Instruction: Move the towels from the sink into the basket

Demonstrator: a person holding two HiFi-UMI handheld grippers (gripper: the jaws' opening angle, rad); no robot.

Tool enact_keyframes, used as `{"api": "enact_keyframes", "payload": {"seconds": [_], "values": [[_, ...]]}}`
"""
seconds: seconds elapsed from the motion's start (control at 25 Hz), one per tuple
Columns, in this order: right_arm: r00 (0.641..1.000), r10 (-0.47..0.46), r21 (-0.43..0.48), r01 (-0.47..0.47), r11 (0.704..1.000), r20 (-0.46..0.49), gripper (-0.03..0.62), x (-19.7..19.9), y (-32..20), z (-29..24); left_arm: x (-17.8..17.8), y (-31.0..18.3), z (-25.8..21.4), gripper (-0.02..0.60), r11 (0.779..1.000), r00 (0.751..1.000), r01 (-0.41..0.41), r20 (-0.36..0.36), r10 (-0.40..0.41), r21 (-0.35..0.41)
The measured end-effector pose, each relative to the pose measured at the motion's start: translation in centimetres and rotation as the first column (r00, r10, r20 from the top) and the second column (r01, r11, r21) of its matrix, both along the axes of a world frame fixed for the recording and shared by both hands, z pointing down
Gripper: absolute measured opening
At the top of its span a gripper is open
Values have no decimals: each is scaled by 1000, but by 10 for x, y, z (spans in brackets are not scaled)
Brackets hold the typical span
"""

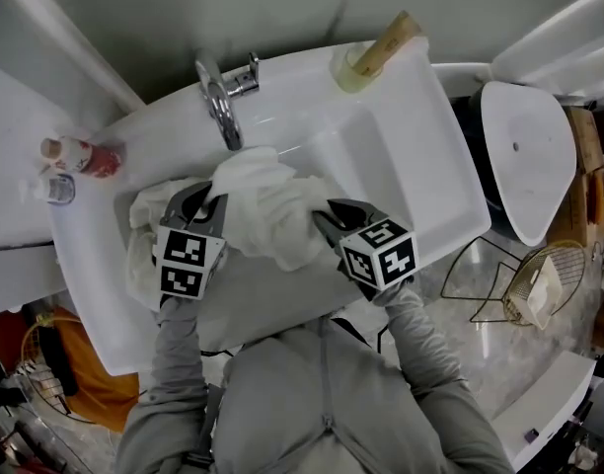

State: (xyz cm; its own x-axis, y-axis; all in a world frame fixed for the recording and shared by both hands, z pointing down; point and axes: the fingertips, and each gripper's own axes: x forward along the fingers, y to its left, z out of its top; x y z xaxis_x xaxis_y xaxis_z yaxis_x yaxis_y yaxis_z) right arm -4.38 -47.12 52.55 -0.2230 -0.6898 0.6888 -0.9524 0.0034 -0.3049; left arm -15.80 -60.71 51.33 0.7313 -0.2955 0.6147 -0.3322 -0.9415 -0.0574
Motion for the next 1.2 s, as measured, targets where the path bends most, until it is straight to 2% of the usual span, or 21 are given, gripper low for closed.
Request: {"api": "enact_keyframes", "payload": {"seconds": [0.12, 0.24, 0.44, 0.68, 0.8, 0.92, 1.08, 1.2], "values": [[999, 54, 100, -54, 994, 6, 89, 16, 13, -33, 0, 8, -32, 100, 999, 998, 11, -61, -9, 45], [994, 113, 198, -112, 974, 6, 89, 36, 35, -67, 6, 23, -68, 100, 997, 992, 22, -128, -12, 80], [973, 229, 347, -216, 912, 4, 87, 78, 89, -125, 37, 61, -128, 100, 986, 976, -16, -209, 51, 164], [932, 361, 445, -314, 838, -22, 84, 118, 182, -169, 86, 134, -174, 100, 962, 949, -104, -265, 172, 252], [896, 444, 480, -374, 794, -35, 84, 137, 243, -183, 119, 182, -189, 100, 948, 923, -166, -295, 246, 272], [849, 527, 495, -440, 749, -43, 83, 154, 308, -190, 155, 237, -197, 100, 929, 888, -241, -324, 328, 279], [772, 634, 501, -529, 685, -52, 83, 170, 397, -193, 200, 312, -198, 100, 894, 834, -354, -341, 434, 274], [700, 713, 504, -604, 617, -34, 83, 181, 467, -194, 234, 371, -198, 100, 861, 786, -438, -355, 507, 259]]}}
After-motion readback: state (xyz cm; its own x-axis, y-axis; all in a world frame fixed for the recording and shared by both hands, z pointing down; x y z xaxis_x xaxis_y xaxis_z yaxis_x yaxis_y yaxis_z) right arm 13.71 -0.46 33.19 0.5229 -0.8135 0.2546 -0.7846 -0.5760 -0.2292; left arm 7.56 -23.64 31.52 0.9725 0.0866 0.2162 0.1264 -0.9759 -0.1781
